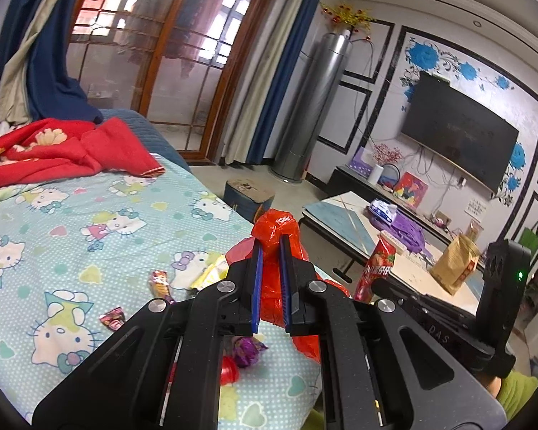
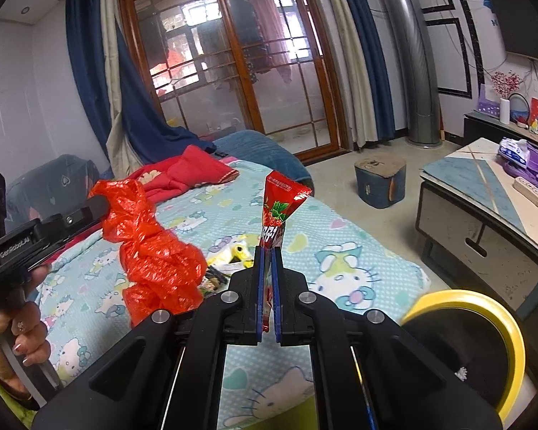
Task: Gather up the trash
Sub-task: 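Carry the red bag and red wrapper over the yellow bin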
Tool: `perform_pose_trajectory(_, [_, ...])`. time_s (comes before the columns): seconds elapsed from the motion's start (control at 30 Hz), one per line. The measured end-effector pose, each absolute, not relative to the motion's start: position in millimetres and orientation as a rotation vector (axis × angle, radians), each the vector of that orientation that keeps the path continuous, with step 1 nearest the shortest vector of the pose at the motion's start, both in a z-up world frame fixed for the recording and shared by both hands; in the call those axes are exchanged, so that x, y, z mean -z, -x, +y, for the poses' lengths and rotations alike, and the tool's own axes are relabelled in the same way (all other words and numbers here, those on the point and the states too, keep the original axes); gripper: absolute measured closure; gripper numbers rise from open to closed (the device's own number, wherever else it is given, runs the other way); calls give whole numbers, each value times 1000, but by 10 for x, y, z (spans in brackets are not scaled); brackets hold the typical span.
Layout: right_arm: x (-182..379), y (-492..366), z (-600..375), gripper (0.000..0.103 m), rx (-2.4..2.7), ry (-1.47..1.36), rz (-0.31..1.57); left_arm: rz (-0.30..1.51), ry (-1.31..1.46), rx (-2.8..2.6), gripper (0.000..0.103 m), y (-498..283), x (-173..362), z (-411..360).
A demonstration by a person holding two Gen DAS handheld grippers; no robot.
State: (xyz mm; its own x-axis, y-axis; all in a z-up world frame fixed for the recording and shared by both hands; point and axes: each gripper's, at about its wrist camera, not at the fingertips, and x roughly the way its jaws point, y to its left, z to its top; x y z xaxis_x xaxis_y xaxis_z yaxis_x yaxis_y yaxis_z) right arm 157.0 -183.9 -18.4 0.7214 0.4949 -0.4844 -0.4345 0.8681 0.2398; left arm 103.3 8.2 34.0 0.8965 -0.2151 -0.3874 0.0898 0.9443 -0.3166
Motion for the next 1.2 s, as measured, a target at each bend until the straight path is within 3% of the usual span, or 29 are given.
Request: perform_pose_trajectory(1.2, [525,-1657,-3175,99,-198,-225,638,505,122,383,98,-1134,-84,-1033])
